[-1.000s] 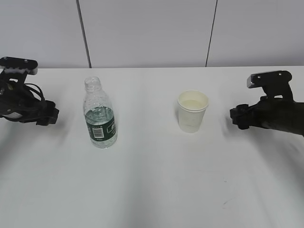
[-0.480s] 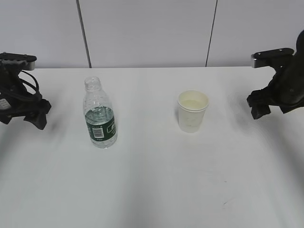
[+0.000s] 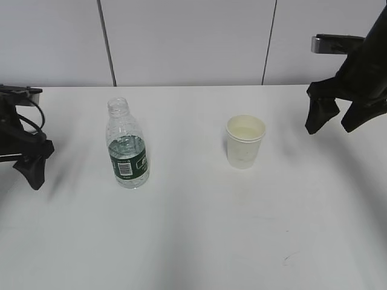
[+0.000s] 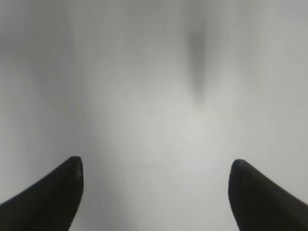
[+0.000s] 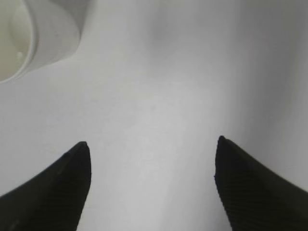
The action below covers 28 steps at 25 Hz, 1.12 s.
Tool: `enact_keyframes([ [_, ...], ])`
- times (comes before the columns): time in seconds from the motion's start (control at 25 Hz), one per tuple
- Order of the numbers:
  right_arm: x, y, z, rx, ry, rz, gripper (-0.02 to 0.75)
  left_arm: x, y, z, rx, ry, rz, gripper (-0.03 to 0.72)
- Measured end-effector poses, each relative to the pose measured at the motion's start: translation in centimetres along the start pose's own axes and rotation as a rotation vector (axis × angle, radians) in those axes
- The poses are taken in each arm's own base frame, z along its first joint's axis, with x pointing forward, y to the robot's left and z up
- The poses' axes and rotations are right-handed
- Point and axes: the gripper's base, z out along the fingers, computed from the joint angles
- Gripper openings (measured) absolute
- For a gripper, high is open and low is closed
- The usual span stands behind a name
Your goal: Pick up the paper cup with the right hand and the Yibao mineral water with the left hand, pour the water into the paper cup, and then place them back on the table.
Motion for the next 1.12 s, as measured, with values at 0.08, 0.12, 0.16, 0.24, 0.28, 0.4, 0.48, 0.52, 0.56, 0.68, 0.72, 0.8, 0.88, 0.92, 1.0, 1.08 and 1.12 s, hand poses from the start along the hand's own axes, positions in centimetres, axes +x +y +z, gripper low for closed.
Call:
enact_keyframes([
  [0.08,-0.1,0.3,-0.8,-0.027,0.019,-0.003,0.592,0.4,0.0,0.0,0.0,0.049,0.0,0.561],
  [0.12,-0.3,0.4,-1.3,-0.028,0.016,-0.008,0.592,0.6,0.0,0.0,0.0,0.068,0.009,0.561],
  [0.16,-0.7,0.4,-1.9,-0.027,0.001,-0.014,0.592,0.8,0.0,0.0,0.001,0.089,0.014,0.561],
  [0.24,-1.3,0.4,-3.0,-0.013,-0.038,-0.024,0.592,1.0,0.0,-0.1,0.002,0.108,0.024,0.56],
  [0.28,-1.7,0.4,-3.7,-0.005,-0.059,-0.03,0.592,1.0,0.0,-0.3,0.002,0.105,0.026,0.56],
  [0.4,-2.4,0.4,-5.0,0.012,-0.106,-0.04,0.592,1.2,0.1,-1.4,0.0,0.063,0.028,0.559],
  [0.48,-2.5,0.4,-5.2,0.02,-0.115,-0.046,0.592,1.4,0.2,-2.4,-0.006,0.019,0.031,0.557],
  [0.52,-2.5,0.3,-5.3,0.026,-0.114,-0.049,0.592,1.4,0.2,-2.8,-0.01,-0.003,0.034,0.555],
  [0.56,-2.5,0.2,-5.3,0.039,-0.11,-0.053,0.592,1.5,0.3,-3.4,-0.013,-0.027,0.034,0.554],
  [0.68,-2.3,-0.3,-5.5,0.095,-0.104,-0.07,0.592,1.9,0.4,-5.2,-0.021,-0.104,0.043,0.554],
  [0.72,-2.3,-0.4,-5.7,0.116,-0.105,-0.076,0.592,2.1,0.4,-5.9,-0.023,-0.127,0.045,0.554],
  [0.8,-1.9,-0.5,-6.9,0.13,-0.128,-0.076,0.592,2.7,0.5,-7.3,-0.022,-0.17,0.042,0.554],
  [0.88,-1.3,-0.4,-8.0,0.135,-0.149,-0.073,0.592,3.2,0.4,-8.4,-0.011,-0.201,0.034,0.554],
  [0.92,-0.9,-0.3,-8.7,0.137,-0.161,-0.072,0.592,3.6,0.3,-9.0,0.0,-0.217,0.029,0.554],
  [1.0,0.1,-0.1,-9.6,0.139,-0.172,-0.073,0.592,4.3,0.2,-10.2,0.022,-0.246,0.02,0.554],
  [1.08,1.4,0.2,-10.6,0.141,-0.182,-0.073,0.592,5.1,0.0,-11.4,0.052,-0.271,0.009,0.554],
  [1.12,2.1,0.4,-10.7,0.136,-0.176,-0.072,0.592,5.6,-0.1,-11.9,0.058,-0.281,0.007,0.554],
])
